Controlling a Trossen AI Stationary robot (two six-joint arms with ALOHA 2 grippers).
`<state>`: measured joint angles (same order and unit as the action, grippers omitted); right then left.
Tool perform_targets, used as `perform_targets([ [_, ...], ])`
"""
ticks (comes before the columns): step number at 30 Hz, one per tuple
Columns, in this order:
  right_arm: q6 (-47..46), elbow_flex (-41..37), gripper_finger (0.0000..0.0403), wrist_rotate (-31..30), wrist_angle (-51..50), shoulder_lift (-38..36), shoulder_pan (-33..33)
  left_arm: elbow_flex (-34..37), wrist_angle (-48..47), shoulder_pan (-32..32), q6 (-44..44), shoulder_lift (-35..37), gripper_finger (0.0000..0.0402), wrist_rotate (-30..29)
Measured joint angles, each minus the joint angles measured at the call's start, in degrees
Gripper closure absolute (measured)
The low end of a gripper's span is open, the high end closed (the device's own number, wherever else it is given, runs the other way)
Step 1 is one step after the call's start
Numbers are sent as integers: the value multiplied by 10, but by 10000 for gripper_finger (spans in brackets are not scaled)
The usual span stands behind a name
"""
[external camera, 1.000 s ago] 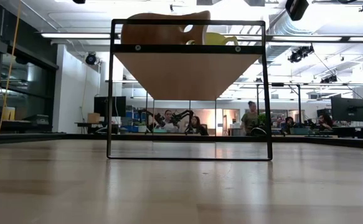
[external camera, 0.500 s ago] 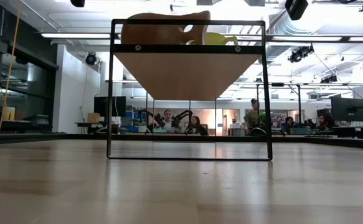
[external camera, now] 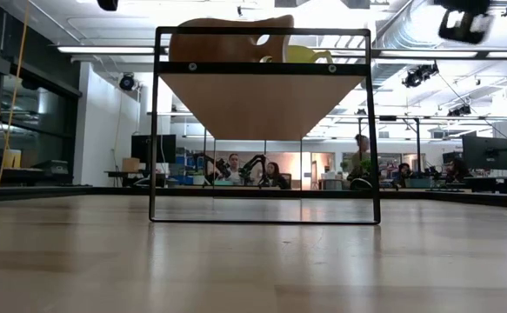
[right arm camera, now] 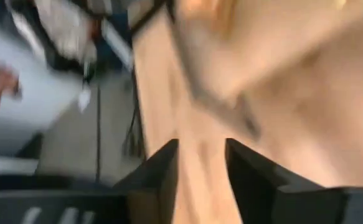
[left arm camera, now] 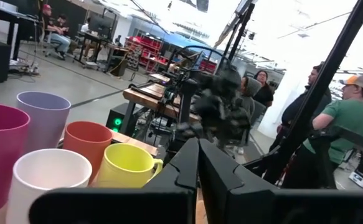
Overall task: Stack small to large cups/mugs on shelf
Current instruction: Put the transparent mug on the shelf
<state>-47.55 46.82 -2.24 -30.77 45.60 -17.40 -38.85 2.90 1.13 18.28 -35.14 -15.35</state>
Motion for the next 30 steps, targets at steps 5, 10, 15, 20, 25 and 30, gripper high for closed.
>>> perform_targets([
  [5, -73, 52, 233, 54, -78, 95, -129, 0, 0, 0, 0, 0, 401, -9],
  [10, -140, 120, 213, 53, -209, 198, -265, 0, -1, 0, 0, 0, 401, -9],
  [15, -234, 140, 212, 44, -256, 269, -375, 0, 0, 0, 0, 0, 402, -9],
  [20, -302, 133, 212, 45, -265, 320, -456, 0, -3, 0, 0, 0, 402, -24],
  [25, -319, 133, 212, 44, -274, 356, -484, 0, -25, 0, 2, 0, 402, -37],
  [30, -320, 133, 212, 44, -276, 397, -485, 0, -36, 0, 15, 0, 402, -38],
])
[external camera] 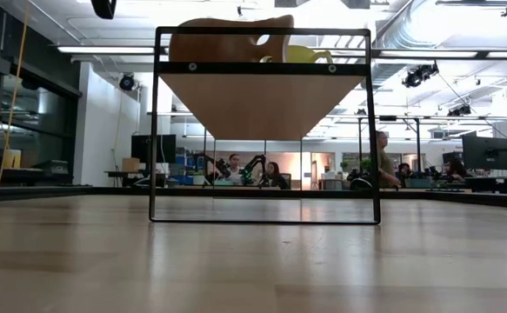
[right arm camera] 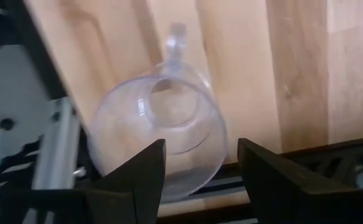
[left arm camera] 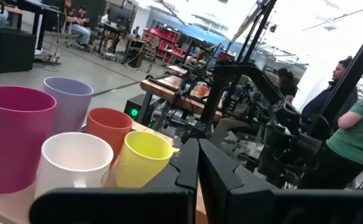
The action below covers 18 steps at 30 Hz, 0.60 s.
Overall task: Stack small to large cups/mugs on shelf
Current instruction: Put the transparent mug on the shelf
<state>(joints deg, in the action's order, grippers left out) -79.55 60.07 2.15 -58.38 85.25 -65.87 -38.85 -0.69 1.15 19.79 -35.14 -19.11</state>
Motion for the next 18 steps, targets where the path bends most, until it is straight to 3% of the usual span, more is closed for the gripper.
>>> perform_targets([
  [10, -3, 0, 234, -2, -20, 63, 7, 0, 0, 0, 0, 0, 402, 0],
  [13, -6, 0, 275, -2, -21, 64, 8, 0, 1, 0, 0, 0, 401, 0],
  [18, -6, 0, 388, 10, -29, 64, 12, 0, 1, 0, 0, 0, 401, 0],
])
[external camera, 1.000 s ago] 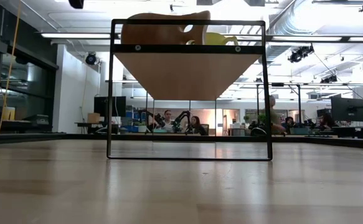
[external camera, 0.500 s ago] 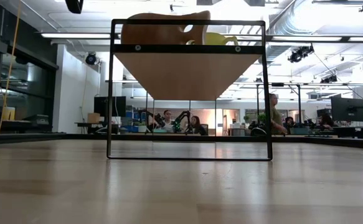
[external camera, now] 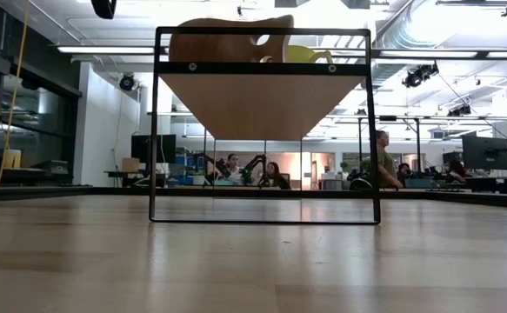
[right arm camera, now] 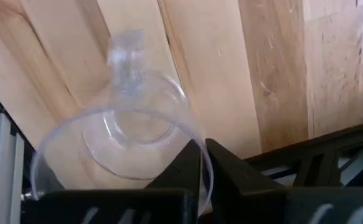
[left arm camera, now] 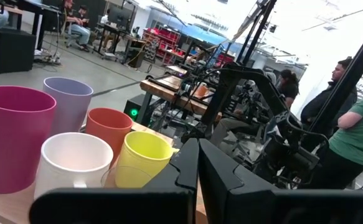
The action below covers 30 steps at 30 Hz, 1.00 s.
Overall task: Stack small to large cups/mugs on shelf
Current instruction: Put the transparent mug on the shelf
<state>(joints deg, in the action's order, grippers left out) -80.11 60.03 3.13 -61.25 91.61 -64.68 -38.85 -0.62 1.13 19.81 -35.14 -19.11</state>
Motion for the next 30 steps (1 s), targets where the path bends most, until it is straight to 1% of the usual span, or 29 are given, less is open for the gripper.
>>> perform_targets([
  [3, -12, 0, 390, 4, -4, -1, 2, 0, 0, 0, 0, 0, 402, 0],
  [6, -10, 0, 400, 2, -5, -12, 7, 0, 1, 0, 0, 0, 402, 0],
  [9, -9, 0, 401, -2, -19, -42, 17, 0, 1, 0, 0, 0, 402, 0],
  [11, -9, 0, 401, -25, -29, -78, 26, 0, 1, 0, 0, 0, 401, 0],
  [13, -7, 0, 402, -67, -32, -122, 36, 0, 1, 0, 0, 0, 402, 0],
  [17, 22, 0, 402, -184, -2, -228, 66, 0, 2, 0, 2, 0, 402, 0],
  [20, 69, 0, 402, -291, 22, -300, 96, 0, 5, 0, 2, 0, 402, 0],
  [24, 154, 0, 402, -422, 25, -370, 158, 0, 6, 0, 2, 0, 401, 3],
  [27, 231, 0, 403, -474, 38, -411, 224, 0, 7, 0, 7, 0, 402, 6],
  [30, 339, 0, 403, -479, 110, -439, 299, 0, 15, 0, 11, 0, 402, 34],
])
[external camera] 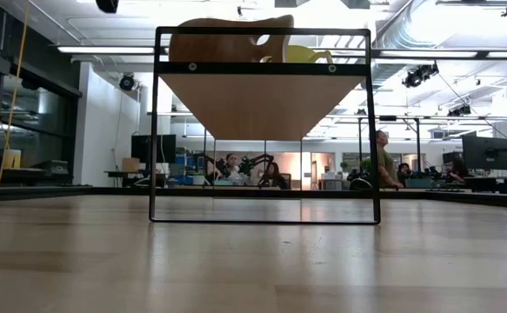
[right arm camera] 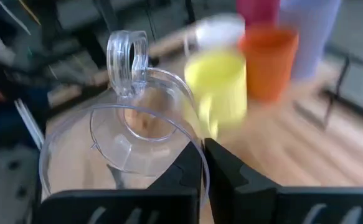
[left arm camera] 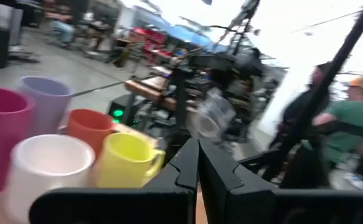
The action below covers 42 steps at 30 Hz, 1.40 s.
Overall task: Stack small to large cups/mugs on shelf
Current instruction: Put the transparent mug on the shelf
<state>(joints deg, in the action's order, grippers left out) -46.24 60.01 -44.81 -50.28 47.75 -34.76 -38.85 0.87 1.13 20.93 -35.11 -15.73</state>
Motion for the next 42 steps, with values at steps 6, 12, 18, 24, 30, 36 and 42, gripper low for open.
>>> perform_targets([
  [6, 222, 0, 403, 142, 229, -6, 152, -1, 29, 0, 1, 0, 402, 47],
  [12, 304, 0, 403, 307, 364, 39, 279, -34, 4, 0, -27, -17, 402, 27],
  [18, 316, 0, 403, 384, 397, 78, 334, -103, -41, 0, -77, -60, 402, 22],
  [24, 324, 0, 403, 393, 412, 81, 337, -131, -54, 0, -100, -86, 401, 22],
  [30, 324, 0, 403, 393, 411, 80, 337, -132, -52, 0, -102, -89, 402, 25],
  [36, 324, 0, 403, 393, 411, 80, 337, -132, -52, 0, -102, -89, 401, 25],
  [42, 316, 2, 403, 381, 357, 84, 337, -132, -53, 0, -102, -89, 402, 26],
])
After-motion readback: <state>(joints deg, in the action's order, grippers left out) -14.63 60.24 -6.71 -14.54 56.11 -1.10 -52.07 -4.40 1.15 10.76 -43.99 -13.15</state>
